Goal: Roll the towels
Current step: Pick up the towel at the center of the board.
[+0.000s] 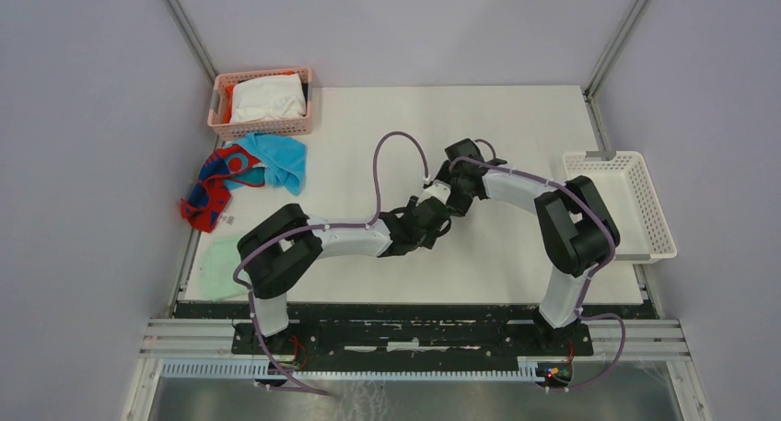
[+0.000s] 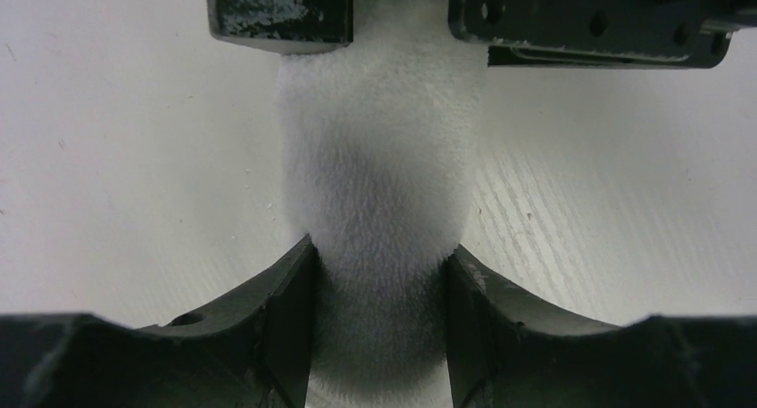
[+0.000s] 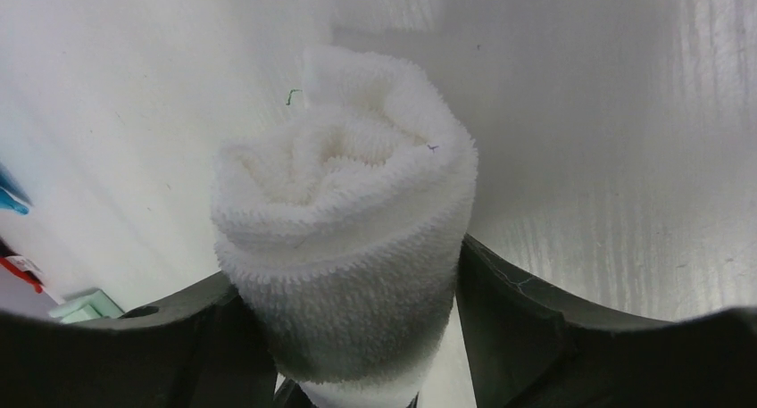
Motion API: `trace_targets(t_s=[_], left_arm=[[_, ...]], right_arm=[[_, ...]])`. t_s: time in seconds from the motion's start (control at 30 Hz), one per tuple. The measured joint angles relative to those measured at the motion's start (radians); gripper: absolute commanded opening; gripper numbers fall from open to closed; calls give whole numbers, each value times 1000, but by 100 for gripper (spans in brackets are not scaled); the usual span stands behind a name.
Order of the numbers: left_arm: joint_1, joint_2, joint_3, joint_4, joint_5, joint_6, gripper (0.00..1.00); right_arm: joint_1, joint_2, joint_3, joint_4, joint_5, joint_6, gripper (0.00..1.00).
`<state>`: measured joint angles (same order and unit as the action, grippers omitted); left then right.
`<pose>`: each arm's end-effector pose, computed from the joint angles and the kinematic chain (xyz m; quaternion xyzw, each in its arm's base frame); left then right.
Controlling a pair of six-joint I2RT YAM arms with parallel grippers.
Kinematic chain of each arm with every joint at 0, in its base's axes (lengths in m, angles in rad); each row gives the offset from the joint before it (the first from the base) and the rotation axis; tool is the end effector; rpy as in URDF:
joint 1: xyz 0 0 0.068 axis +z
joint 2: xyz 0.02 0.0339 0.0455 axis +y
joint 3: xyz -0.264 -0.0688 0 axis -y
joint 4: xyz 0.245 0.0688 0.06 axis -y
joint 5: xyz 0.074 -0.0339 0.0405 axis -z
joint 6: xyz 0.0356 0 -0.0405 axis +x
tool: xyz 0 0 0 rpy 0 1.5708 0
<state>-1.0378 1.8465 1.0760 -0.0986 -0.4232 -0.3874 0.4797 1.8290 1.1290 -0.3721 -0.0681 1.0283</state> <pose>0.2048 -0.3183 0.1586 0.2249 0.8931 -0.0705 0.3832 0.3234 0.1710 0.1606 0.2543 0.9346 0.1929 0.1572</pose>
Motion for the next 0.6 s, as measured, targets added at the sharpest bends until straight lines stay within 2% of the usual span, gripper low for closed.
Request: trace_targets(t_s=[0.17,0.27,0.43,0.47,0.6], left_arm=[[3,0,3,-1,11,-27,56],[4,0,3,0,16,-34,57],[9,0,2,5,27,-49,61],[11,-2,1,7,34,-50,64],[31,-40,-14,5,90,-77,73]], right_arm=[[14,-2,-4,2,-1,35,68],[23,3,-4,7,0,50,63],[31,23,-1,26,0,71,46],[31,27,0,28,0,71,41],[33,29,13,8,4,51,32]])
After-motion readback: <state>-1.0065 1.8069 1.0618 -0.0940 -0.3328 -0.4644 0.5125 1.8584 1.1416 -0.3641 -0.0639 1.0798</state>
